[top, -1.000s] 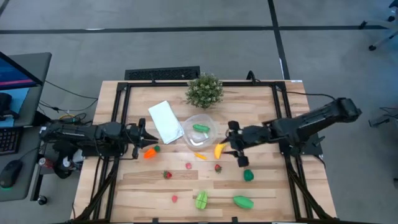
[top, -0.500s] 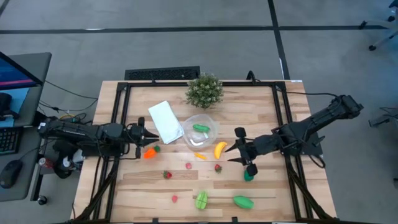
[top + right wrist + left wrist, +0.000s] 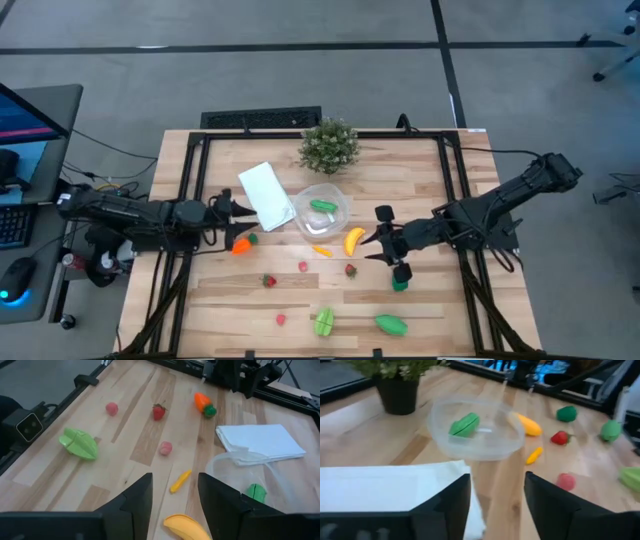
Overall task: Pick and placing Produce into tupperware
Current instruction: Put the orange carrot into the transparent bin
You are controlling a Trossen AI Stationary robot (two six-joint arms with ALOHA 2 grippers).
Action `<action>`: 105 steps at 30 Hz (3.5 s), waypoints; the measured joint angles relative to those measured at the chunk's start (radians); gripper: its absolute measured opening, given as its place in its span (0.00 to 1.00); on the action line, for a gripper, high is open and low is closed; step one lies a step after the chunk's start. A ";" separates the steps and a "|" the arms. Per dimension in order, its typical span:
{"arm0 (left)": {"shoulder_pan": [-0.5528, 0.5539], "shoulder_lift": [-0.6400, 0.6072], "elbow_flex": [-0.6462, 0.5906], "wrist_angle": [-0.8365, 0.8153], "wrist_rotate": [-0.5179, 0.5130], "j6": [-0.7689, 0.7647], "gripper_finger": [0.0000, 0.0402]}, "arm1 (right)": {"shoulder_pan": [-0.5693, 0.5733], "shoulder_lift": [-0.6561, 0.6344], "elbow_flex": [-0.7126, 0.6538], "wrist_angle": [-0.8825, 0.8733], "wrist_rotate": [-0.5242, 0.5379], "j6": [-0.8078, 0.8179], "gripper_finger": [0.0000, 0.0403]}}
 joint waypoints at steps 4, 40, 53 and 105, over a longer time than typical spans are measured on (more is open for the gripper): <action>0.000 0.035 0.000 0.005 -0.073 0.048 0.51 | 0.000 0.000 0.000 -0.014 0.000 0.000 0.36; -0.016 0.099 0.235 -0.528 0.257 -0.399 0.66 | 0.002 0.000 0.000 -0.028 -0.001 -0.018 0.36; -0.063 0.333 0.287 -0.533 0.206 -0.397 0.66 | 0.002 0.000 0.000 -0.032 -0.001 -0.018 0.36; -0.246 0.832 0.535 -0.686 0.042 -0.509 0.66 | 0.002 0.000 0.000 -0.058 -0.002 0.034 0.36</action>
